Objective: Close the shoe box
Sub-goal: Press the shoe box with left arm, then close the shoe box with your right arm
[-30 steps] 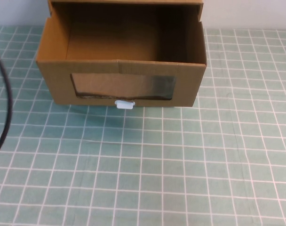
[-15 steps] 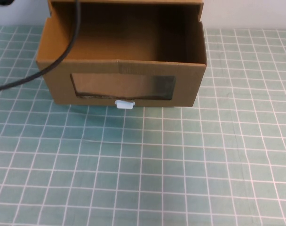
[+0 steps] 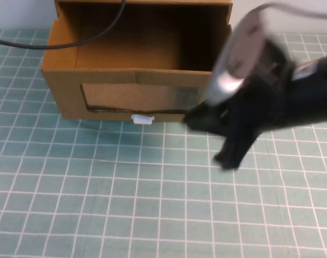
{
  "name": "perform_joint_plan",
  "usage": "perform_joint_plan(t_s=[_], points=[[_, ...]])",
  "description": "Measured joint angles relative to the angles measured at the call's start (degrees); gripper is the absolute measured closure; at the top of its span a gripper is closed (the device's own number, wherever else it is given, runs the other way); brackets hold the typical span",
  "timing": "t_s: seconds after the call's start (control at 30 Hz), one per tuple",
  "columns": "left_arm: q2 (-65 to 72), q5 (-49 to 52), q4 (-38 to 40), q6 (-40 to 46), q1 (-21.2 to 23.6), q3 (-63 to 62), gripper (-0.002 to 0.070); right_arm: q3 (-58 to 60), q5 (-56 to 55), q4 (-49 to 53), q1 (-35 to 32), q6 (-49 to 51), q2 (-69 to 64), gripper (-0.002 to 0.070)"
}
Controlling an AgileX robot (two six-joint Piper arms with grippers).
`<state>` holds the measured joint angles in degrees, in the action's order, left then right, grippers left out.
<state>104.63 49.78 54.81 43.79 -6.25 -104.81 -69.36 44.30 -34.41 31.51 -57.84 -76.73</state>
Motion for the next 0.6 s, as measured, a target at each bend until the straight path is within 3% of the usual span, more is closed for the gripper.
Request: perform_joint_plan(t_s=[0.1,0.27,0.6], points=[[3.3,0.4,-0.5,-2.4,-0.7,-2.0,0.0679,0.6,-1.2,0.0,6.6,-4.5,-3.5,0.069],[4.7,0.1,-0.6,-3.6,-2.1,-3.4,0.0679,6.8,-13.9,-0.1,14.8,-9.3,-8.0,0.069],[4.7,0.2,-0.6,-3.6,-2.3,-3.4,0.0679,8.8,-35.6,-1.8,15.3,-10.3,-18.1,0.069]])
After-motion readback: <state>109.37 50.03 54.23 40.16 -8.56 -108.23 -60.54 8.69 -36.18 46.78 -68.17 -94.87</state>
